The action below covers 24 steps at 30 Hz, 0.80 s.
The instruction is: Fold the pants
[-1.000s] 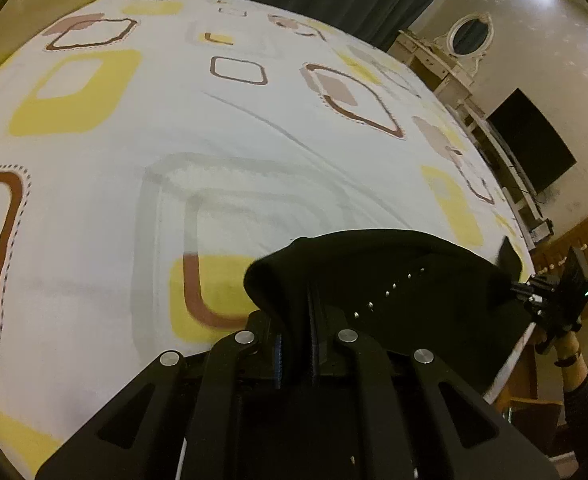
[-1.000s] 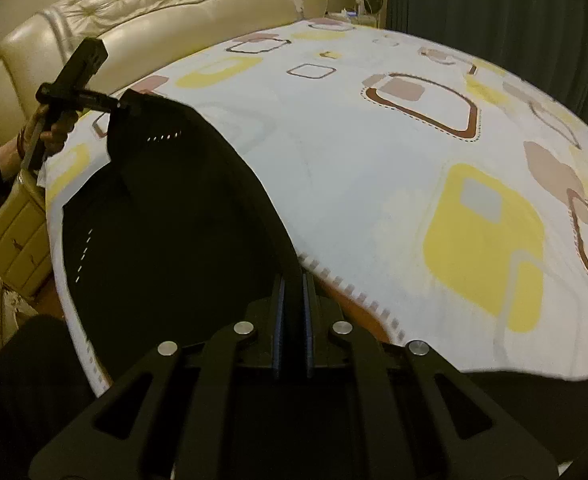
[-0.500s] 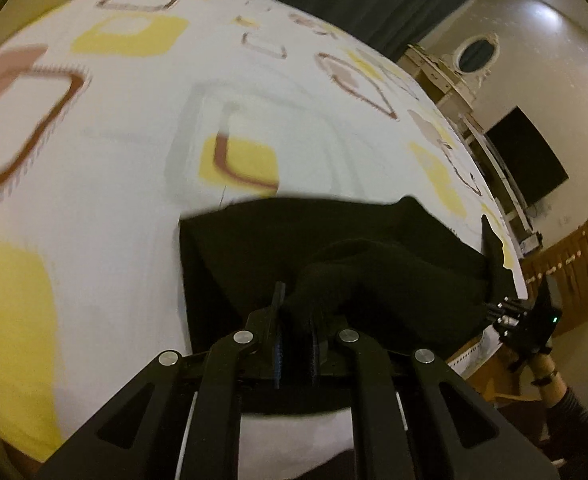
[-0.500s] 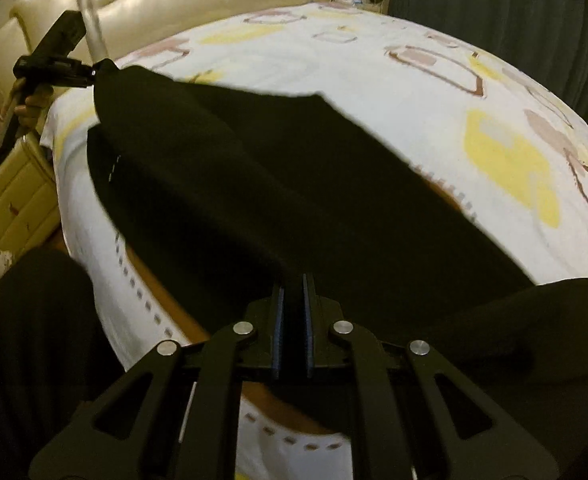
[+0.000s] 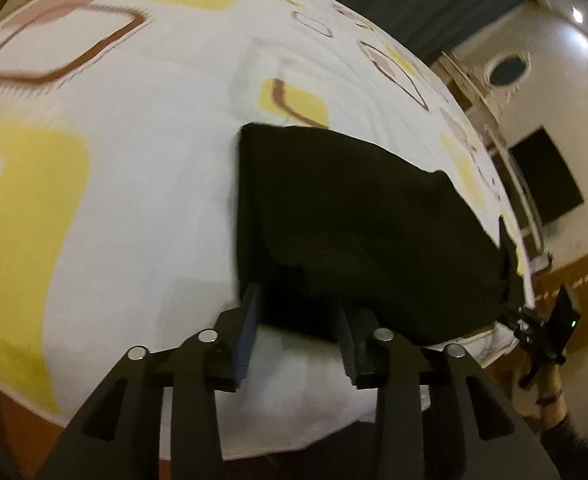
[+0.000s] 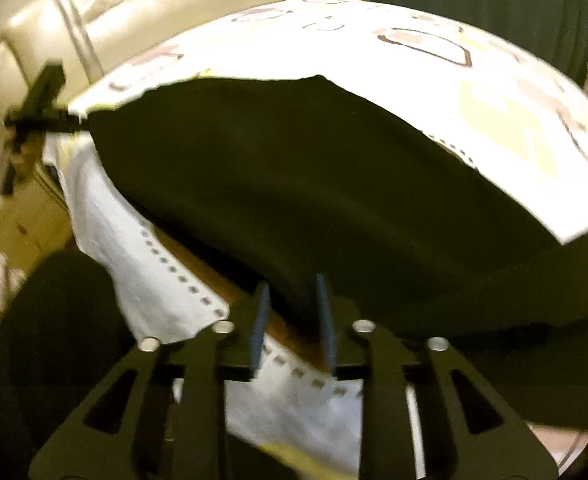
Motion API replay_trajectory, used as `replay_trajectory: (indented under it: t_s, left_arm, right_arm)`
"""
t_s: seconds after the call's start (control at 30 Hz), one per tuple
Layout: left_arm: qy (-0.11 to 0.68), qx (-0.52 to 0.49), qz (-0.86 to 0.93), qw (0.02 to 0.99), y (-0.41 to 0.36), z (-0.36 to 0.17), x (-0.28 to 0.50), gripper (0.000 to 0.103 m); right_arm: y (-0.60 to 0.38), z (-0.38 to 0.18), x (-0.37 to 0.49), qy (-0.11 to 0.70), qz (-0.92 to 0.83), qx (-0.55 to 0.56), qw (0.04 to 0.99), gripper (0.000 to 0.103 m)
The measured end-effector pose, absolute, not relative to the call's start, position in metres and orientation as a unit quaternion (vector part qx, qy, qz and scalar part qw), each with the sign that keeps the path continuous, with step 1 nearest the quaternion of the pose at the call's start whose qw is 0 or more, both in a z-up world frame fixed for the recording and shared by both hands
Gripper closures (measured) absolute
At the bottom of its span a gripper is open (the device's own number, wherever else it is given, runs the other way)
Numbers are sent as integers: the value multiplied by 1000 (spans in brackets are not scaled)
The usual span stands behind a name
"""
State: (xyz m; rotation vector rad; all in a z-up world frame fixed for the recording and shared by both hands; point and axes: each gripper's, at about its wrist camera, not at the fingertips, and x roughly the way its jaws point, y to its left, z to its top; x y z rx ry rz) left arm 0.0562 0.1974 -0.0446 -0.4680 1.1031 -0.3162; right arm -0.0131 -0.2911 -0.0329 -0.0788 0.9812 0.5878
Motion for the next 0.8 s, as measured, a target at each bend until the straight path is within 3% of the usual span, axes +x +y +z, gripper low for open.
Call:
replay_trajectory:
  t_s: [0.03,0.3,0.53,0.8]
  left_arm:
    - [515,-240,-143,810,202,-47,50,64]
    - [486,-333,-138,796,188,-41,25,63]
    - [478,-309,-113,814,164,-35,40,56]
    - [488,-312,-94,810,155,-49,42,54]
  right_arm:
    - [-297,-30,-13,464,279,-13,840,58]
    - [-332,-40,-17,474,288,233,799,53]
    - [-333,-65,-18,487,268,348,755,52]
    - [-319,-81,-15,472,250,423,732,52]
